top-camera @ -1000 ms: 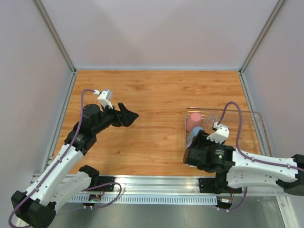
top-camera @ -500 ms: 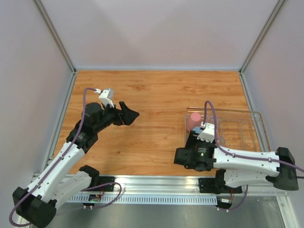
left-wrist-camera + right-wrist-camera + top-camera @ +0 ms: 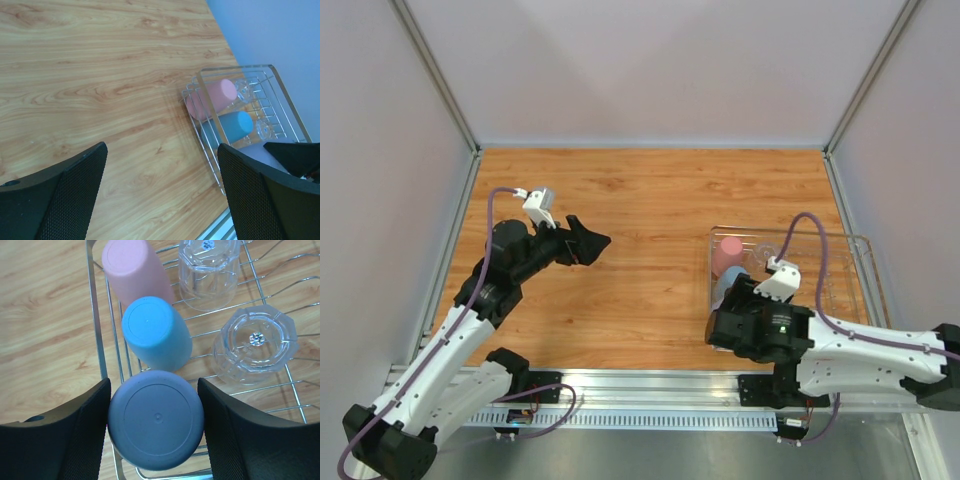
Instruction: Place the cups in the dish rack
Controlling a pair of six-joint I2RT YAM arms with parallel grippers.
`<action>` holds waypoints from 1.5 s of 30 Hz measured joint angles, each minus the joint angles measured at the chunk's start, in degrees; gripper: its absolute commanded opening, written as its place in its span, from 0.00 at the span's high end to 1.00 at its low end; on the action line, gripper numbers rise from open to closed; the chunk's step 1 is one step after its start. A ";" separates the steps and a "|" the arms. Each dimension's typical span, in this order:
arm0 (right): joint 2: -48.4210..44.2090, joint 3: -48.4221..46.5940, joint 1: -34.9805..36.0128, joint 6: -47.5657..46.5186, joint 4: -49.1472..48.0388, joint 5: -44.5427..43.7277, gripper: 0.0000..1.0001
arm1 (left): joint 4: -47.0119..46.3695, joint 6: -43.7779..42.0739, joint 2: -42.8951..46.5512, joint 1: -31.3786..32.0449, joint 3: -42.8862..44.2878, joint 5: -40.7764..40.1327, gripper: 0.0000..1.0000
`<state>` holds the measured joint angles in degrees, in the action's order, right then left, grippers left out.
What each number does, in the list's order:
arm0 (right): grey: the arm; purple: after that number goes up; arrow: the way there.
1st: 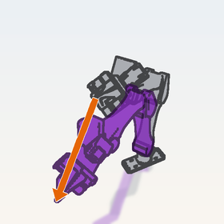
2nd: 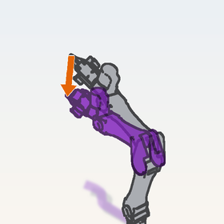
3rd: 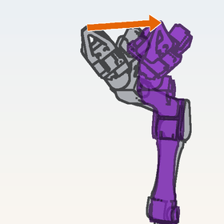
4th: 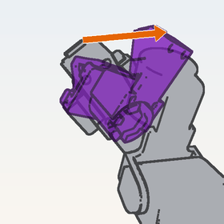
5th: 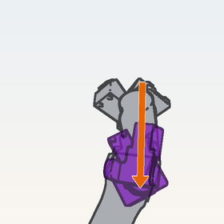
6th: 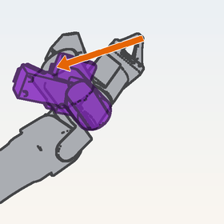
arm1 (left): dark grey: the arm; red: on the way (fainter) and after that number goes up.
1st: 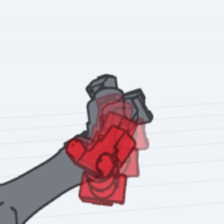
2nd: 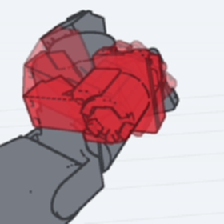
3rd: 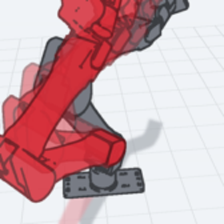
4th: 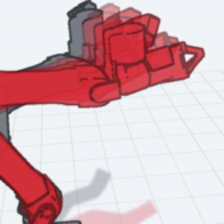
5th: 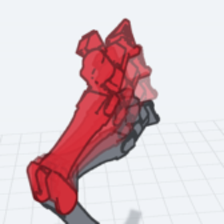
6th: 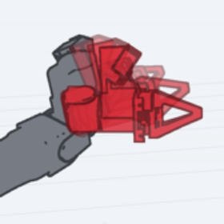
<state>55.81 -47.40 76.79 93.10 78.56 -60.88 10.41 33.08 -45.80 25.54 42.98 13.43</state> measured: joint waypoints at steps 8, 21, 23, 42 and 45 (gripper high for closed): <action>-2.27 0.52 0.00 0.15 0.02 0.17 0.99 | 0.04 -0.42 -0.02 0.00 -0.07 -0.24 0.00; 1.38 0.52 -1.18 0.17 -0.46 1.25 0.98 | 0.61 -2.93 -2.67 0.00 2.71 -1.90 0.00; 1.09 0.59 -1.38 0.17 -0.52 1.27 0.95 | 0.68 -3.50 -3.67 0.00 3.63 -1.90 0.00; -0.44 1.07 -1.51 0.55 -0.59 1.42 0.58 | -0.83 -6.86 -10.73 0.00 8.41 -1.42 0.00; -0.46 1.07 -1.51 0.52 -0.59 1.42 0.48 | -1.05 -6.88 -11.39 0.00 8.41 -1.09 0.00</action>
<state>55.35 -46.33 75.29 93.62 77.97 -59.46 9.37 26.20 -57.19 25.54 51.40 12.34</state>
